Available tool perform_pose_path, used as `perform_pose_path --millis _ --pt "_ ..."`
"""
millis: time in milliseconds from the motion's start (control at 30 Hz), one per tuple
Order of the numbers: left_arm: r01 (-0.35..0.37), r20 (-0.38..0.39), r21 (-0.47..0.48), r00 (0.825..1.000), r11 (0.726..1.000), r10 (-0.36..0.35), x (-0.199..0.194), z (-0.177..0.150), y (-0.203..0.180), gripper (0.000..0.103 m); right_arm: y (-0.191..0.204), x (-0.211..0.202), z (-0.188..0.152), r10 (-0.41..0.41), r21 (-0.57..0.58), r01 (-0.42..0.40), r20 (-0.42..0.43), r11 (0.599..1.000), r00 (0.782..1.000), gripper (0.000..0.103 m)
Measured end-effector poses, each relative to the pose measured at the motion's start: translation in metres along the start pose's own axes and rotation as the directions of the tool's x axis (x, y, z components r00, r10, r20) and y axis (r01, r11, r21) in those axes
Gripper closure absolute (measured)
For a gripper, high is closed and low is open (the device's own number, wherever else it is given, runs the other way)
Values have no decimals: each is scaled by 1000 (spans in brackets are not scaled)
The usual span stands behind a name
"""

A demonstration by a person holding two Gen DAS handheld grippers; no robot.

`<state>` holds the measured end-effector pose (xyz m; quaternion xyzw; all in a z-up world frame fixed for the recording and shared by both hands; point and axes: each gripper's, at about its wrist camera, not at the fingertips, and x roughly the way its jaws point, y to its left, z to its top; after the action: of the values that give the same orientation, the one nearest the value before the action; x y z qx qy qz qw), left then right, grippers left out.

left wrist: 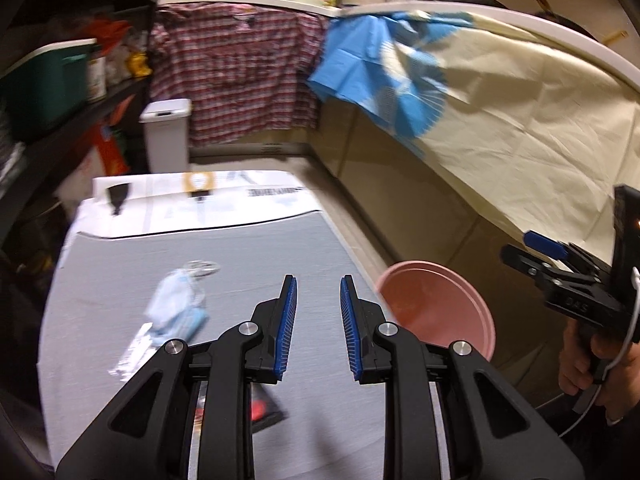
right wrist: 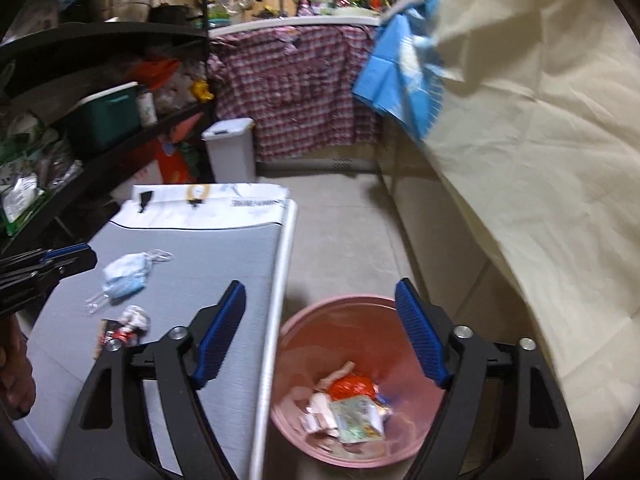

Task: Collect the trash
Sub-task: 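Move both tools back over the table toward the blue face mask, then grasp the blue face mask with the left tool while the right tool grasps the white tissue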

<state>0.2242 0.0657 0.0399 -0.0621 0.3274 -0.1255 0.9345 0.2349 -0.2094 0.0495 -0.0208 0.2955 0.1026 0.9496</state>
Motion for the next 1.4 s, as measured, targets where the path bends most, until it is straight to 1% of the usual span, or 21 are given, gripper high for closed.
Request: perform_pose_path --millis 67,133,233,300,500,633,800,1000,1400 --pt "-27 6 -18 1000 999 27 -6 -1 17 81 12 2 -2 35 13 -35 2 999 999 35" --pt "-48 8 -34 999 998 49 -11 -2 32 81 25 4 -5 68 29 -68 3 997 998 45" --pt "-83 9 -55 996 995 84 -18 -4 53 81 49 14 -10 128 57 -128 -2 990 992 56" --pt "-104 6 -70 995 992 104 -21 -6 67 81 70 23 -16 167 51 -166 -15 985 986 60" --pt "-144 -12 -96 990 985 144 -22 -15 94 82 123 47 -29 254 -7 -255 -57 967 965 60" --pt "-163 -33 -115 987 980 160 -15 -20 110 83 146 61 -35 296 -30 -299 -89 954 951 60" --pt "-169 -52 -137 985 976 163 -4 -25 122 83 167 79 -42 328 -56 -337 -128 940 936 60" --pt "-156 -75 -165 987 974 145 14 -31 132 83 181 97 -49 338 -79 -353 -155 932 928 59" --pt "-140 -123 -181 985 973 119 50 -36 136 83 188 128 -58 362 -70 -386 -228 920 904 57"
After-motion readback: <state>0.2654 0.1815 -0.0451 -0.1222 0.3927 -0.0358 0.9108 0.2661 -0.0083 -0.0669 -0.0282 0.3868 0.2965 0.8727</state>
